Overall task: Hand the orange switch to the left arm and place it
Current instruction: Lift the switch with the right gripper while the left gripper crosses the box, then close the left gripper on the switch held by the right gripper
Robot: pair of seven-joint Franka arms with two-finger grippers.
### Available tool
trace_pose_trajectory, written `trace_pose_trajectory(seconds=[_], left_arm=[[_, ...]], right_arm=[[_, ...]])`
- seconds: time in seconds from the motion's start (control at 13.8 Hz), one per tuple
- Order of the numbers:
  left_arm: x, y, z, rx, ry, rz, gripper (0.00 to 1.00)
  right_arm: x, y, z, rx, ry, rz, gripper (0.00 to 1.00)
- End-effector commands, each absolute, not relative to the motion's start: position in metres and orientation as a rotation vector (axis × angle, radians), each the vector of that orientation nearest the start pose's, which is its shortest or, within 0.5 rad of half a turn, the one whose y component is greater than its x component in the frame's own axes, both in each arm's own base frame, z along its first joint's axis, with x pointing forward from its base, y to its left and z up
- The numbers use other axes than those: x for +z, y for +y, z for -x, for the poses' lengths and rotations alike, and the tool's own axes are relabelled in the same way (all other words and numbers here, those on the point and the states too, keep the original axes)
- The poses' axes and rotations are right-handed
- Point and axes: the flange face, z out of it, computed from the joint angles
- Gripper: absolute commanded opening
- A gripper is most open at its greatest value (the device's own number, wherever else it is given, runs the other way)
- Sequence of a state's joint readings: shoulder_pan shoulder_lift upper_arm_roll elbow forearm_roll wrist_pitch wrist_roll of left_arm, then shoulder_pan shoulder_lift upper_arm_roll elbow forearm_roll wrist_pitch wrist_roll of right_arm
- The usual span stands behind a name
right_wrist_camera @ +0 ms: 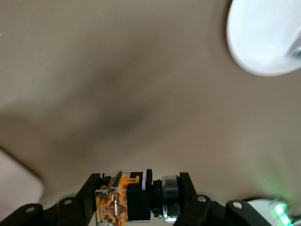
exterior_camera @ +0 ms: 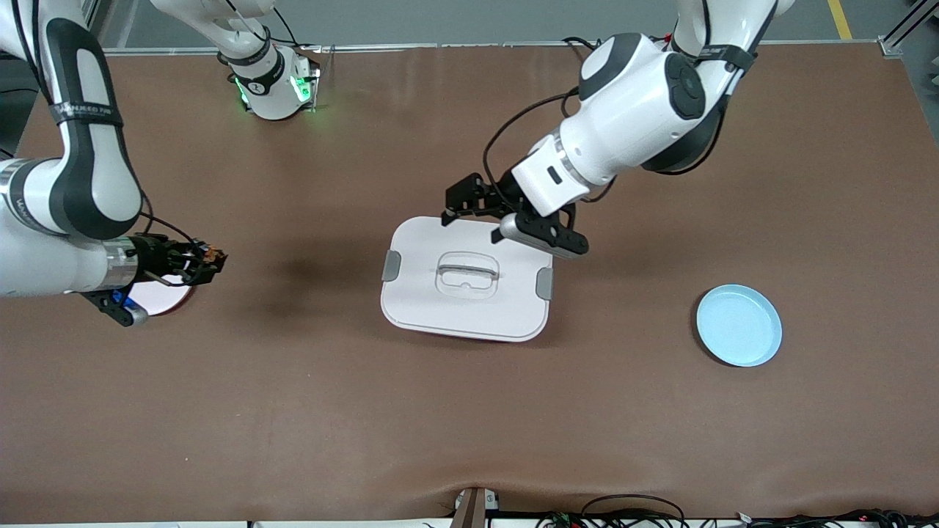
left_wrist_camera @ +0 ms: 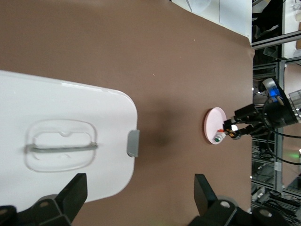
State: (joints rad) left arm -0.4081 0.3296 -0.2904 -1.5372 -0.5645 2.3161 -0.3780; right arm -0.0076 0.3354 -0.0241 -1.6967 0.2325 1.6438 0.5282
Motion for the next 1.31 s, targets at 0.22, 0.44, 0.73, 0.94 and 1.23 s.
trace_pose_trajectory(seconds=[0.22, 0.44, 0.73, 0.94, 1.23], left_arm=[[0.528, -0.459, -0.556, 0.062, 0.052, -2.314, 1.0], [0.519, -0.474, -0.556, 0.05, 0.106, -2.252, 1.0], [0.517, -0.475, -0.56, 0.056, 0.202, -2.174, 1.0], [0.503, -0.484, -0.559, 0.03, 0.215, -2.169, 1.0], [0.496, -0.493, -0.556, 0.061, 0.232, -2.158, 1.0]], right_arm=[[0.42, 0.083, -0.611, 0.665, 1.163, 2.652, 0.0], [0.442, 0.129, -0.615, 0.646, 1.261, 2.606, 0.0], [0.469, 0.184, -0.619, 0.643, 1.39, 2.497, 0.0], [0.476, 0.216, -0.62, 0.643, 1.468, 2.465, 0.0], [0.49, 0.252, -0.62, 0.6, 1.513, 2.38, 0.0]])
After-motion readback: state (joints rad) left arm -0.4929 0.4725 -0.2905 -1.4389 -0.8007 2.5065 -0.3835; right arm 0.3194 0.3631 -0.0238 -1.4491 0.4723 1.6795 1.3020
